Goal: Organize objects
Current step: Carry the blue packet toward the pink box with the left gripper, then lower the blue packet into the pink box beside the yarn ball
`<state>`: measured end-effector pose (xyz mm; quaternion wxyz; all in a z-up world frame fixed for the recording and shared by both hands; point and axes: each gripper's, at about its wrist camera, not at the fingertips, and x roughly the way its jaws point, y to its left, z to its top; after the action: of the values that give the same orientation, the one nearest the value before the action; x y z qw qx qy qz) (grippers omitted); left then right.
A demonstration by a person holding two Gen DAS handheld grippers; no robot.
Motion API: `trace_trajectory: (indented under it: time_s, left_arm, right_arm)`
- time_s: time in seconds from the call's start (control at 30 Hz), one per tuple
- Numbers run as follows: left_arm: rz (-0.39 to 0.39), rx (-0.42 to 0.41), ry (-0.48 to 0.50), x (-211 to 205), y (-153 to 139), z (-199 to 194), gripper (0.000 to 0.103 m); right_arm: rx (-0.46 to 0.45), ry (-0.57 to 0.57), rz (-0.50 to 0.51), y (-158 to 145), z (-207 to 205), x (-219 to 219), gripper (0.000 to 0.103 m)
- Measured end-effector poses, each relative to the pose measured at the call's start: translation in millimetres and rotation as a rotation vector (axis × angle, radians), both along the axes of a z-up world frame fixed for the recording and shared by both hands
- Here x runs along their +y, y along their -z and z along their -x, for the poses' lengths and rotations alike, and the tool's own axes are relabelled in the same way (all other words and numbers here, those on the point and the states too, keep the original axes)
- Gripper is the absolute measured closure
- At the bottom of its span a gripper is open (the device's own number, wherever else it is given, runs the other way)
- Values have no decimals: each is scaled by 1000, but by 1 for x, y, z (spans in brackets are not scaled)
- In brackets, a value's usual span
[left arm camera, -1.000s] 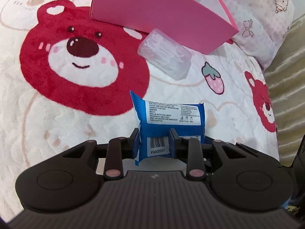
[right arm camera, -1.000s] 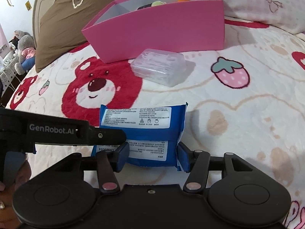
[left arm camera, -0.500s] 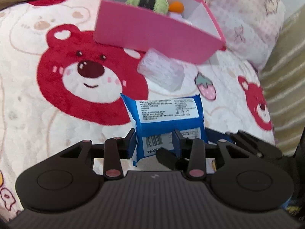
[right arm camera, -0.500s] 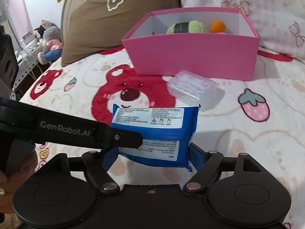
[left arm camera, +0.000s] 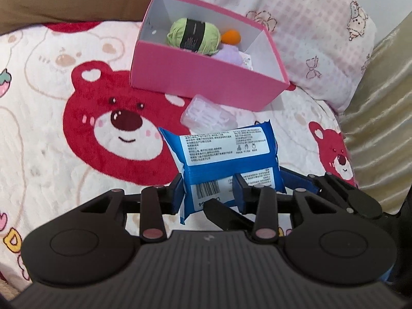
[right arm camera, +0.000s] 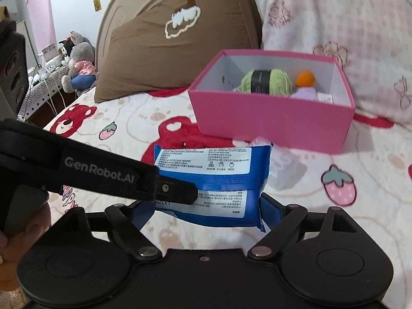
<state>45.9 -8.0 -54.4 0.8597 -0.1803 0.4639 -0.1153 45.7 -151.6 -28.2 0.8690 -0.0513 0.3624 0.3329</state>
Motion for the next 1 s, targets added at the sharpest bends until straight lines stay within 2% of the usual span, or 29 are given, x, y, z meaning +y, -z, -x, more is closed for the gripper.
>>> trace_trajectory:
  time_s: [0.2,0.53,0.8,1.0]
  left_arm:
    - [1,-6,-8,-5,-14,0,66]
    - [-4,-72,5,-6,-50,-2,65]
    - [25,-109,-9,10,-73,-21,65]
    - [20,-158,-7,17,-87,-38,65]
  right_arm:
    - [-37,5,18,-14,0,2,10]
    - [-107,7,6,-45,-1,3,8]
    - [-145,-18,-30,-69,-17,10,8]
    - [-186,-24,-13,-80,-33,23,8]
